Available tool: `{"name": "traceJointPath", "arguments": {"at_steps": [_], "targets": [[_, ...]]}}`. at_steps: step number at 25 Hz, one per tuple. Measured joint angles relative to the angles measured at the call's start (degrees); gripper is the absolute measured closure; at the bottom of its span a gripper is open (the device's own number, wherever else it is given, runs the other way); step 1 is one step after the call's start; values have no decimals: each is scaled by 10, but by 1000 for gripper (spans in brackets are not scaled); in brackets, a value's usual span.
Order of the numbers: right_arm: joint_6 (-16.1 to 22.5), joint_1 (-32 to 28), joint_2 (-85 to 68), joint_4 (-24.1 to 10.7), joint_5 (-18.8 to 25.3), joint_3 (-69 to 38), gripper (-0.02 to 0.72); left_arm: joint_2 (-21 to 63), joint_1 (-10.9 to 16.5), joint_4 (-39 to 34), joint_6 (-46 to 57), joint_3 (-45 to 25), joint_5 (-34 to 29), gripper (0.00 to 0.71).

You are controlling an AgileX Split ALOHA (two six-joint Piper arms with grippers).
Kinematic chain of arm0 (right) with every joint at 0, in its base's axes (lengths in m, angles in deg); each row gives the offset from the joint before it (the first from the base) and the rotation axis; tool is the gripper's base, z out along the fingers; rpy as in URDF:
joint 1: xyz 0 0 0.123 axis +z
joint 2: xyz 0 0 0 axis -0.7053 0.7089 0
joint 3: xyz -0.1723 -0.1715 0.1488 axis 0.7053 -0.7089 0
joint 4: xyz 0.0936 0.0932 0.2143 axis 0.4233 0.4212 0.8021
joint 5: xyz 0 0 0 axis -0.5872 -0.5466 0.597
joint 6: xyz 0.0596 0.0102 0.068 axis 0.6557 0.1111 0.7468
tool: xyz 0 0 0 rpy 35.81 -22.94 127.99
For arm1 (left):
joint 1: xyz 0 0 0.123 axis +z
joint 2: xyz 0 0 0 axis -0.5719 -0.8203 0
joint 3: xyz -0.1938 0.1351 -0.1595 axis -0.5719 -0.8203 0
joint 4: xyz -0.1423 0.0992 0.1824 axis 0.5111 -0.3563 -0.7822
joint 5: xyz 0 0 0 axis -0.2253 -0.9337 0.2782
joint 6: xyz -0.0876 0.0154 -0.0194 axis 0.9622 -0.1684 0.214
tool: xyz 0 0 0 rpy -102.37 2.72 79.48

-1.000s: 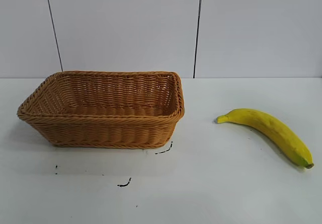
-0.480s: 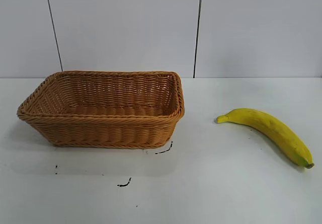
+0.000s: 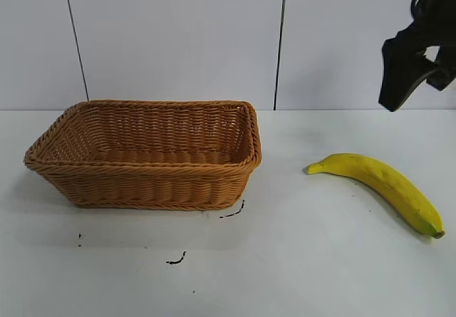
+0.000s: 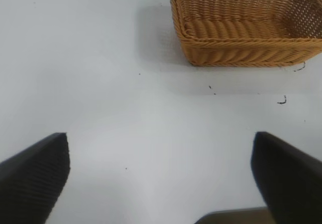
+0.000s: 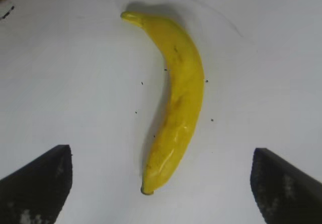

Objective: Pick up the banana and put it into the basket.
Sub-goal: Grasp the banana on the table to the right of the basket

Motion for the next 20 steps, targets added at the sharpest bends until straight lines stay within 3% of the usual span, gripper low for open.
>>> {"name": "traceJointPath", "arguments": {"at_steps": [7, 20], "targets": [[57, -2, 58, -41, -26, 0, 14, 0, 0, 0, 0, 0, 0, 15], [103, -8, 187, -41, -108, 0, 14, 0, 0, 0, 0, 0, 0, 15]]}}
